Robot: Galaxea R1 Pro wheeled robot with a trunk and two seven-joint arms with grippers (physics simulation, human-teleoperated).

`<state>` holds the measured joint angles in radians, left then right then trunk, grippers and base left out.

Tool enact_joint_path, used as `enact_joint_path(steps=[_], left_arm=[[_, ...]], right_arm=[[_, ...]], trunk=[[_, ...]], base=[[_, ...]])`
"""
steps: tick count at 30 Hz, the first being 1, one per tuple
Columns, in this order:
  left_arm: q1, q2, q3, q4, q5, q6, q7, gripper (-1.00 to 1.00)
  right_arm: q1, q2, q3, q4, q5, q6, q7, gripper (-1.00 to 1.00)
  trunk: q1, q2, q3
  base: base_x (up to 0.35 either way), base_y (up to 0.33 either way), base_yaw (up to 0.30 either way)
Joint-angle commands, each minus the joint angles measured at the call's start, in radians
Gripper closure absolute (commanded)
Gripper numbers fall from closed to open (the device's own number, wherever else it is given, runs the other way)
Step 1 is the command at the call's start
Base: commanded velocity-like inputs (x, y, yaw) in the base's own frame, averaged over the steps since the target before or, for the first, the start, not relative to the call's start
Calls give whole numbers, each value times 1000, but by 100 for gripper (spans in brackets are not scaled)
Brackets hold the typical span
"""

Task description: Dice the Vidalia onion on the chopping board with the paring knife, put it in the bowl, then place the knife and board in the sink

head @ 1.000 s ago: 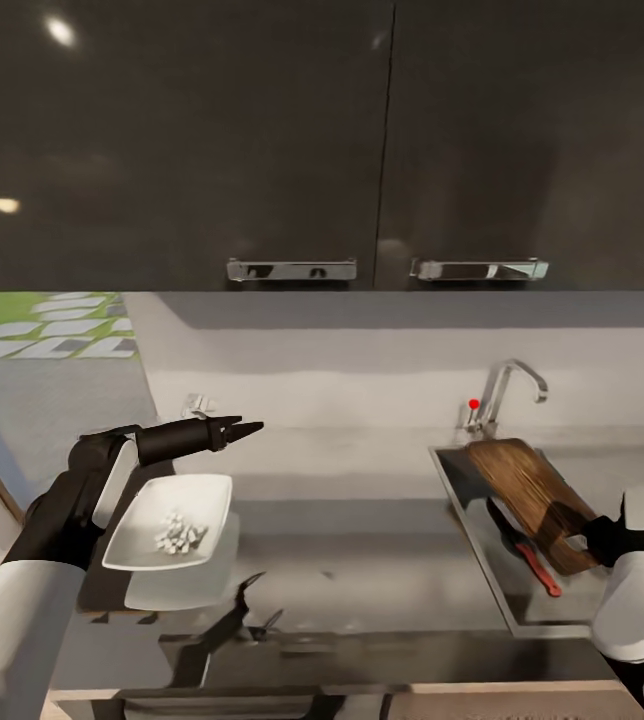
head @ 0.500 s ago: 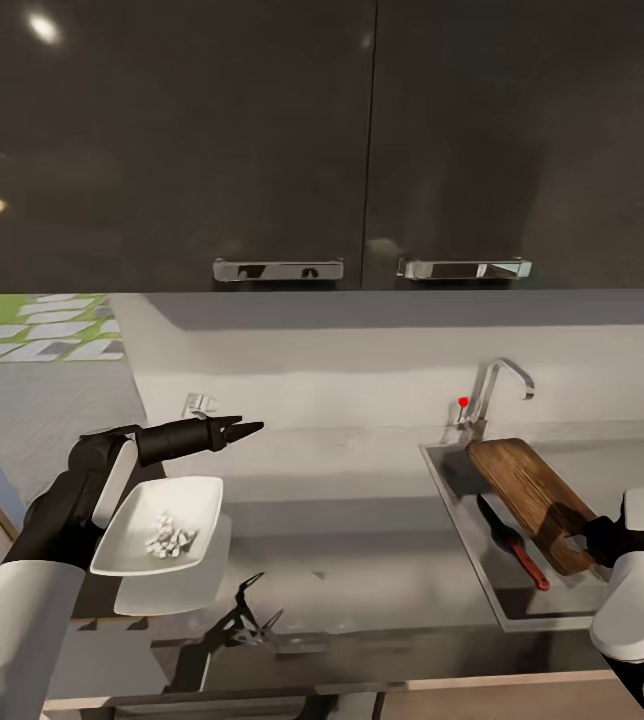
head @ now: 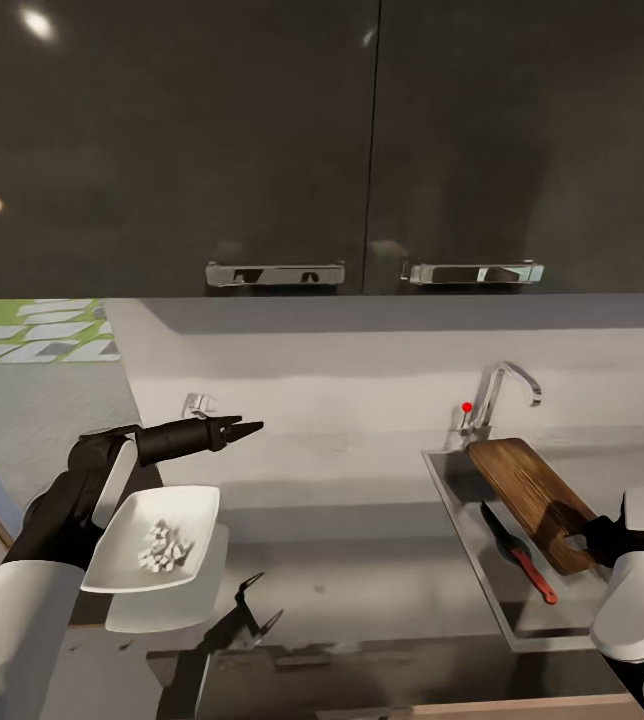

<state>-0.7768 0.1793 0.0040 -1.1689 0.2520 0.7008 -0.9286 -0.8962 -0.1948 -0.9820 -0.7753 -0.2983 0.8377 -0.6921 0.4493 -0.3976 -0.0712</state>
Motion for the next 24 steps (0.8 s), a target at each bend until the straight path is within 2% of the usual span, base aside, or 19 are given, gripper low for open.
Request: enact_joint_path(steps=[1, 18, 24], left_arm=[[-1, 0, 0, 0, 4, 6, -1, -100], [-1, 0, -1, 0, 4, 6, -1, -100], [-1, 0, -1, 0, 4, 6, -1, -100]], right_arm=[[-1, 0, -1, -1, -12, 0, -10, 100], [-1, 0, -2, 7, -12, -14, -12, 100], [-1, 0, -2, 108, -12, -94, -12, 100]], trunk=[[1, -2, -2], [1, -2, -2], [1, -2, -2]], base=[[6, 0, 0], [1, 0, 0], [0, 0, 0]])
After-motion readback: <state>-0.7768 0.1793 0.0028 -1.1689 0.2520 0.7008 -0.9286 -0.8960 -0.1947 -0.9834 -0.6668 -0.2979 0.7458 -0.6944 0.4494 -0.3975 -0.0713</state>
